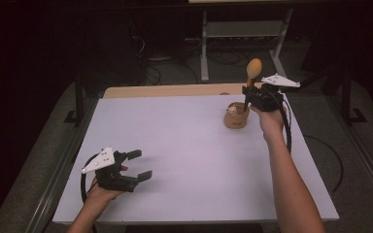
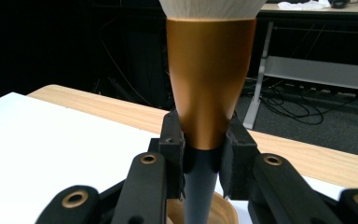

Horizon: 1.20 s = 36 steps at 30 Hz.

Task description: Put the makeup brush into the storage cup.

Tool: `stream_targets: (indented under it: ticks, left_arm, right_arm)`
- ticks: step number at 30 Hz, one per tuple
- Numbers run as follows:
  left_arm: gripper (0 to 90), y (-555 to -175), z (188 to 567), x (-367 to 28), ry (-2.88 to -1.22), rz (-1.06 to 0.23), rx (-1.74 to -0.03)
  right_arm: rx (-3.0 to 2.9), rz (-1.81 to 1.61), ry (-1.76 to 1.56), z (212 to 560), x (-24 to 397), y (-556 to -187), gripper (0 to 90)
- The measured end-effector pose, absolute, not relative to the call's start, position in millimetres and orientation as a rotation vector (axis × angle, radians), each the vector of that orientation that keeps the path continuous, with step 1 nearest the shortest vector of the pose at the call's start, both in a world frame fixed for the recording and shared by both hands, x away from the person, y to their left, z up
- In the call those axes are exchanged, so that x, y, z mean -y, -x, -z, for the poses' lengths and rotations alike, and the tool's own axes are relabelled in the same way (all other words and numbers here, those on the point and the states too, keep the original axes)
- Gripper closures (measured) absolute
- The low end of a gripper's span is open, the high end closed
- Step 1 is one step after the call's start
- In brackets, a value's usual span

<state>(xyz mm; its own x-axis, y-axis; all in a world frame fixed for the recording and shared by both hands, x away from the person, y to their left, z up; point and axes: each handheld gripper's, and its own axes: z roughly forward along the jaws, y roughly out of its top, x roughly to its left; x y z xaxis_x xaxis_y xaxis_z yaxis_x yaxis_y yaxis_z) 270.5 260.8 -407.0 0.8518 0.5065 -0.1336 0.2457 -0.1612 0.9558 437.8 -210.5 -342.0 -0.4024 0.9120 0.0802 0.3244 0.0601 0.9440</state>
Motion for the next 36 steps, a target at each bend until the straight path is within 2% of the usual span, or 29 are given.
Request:
stream_targets:
  ticks: [15, 36]
  left_arm:
    - [13.5, -270, 407, -260, -1.752, -0.249, -0.583]
    - [13.8, -270, 408, -260, -1.75, -0.245, -0.579]
  right_arm:
    - [-1.795, -1.313, -1.249, 344, 208, -453, 72.7]
    - [-1.873, -1.217, -1.278, 363, 198, -467, 72.5]
